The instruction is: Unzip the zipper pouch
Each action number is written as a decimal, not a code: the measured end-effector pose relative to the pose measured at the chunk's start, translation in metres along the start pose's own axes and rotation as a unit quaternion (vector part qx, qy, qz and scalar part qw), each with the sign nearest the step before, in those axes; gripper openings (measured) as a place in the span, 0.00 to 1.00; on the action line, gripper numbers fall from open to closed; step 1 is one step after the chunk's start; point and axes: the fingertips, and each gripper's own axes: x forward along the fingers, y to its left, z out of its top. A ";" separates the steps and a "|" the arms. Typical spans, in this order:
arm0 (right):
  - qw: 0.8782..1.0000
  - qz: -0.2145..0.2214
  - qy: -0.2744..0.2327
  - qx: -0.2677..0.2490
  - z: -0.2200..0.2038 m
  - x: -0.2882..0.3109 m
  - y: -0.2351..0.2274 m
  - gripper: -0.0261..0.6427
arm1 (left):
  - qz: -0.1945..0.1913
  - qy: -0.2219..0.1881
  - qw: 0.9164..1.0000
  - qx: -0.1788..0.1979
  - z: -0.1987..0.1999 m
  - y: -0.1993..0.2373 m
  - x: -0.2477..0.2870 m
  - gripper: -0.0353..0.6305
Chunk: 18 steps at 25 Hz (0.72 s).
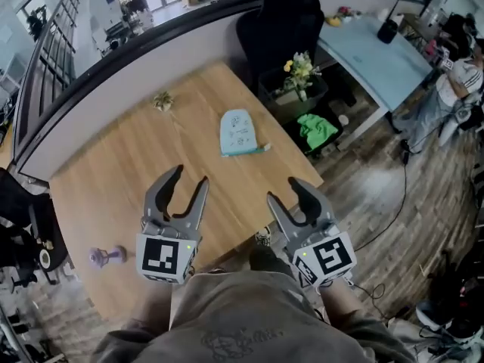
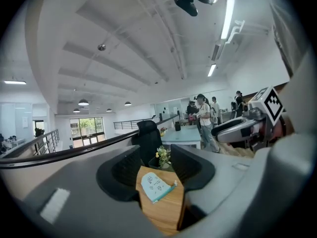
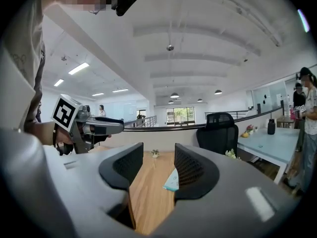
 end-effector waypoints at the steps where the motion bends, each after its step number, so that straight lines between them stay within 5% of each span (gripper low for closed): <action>1: 1.000 0.009 0.002 0.000 0.001 0.006 -0.010 0.31 | 0.009 0.006 1.000 0.000 0.000 -0.001 0.008 0.34; 18: 0.991 0.131 0.034 0.008 -0.018 0.075 -0.087 0.31 | 0.114 0.078 0.990 0.019 -0.025 0.006 0.067 0.34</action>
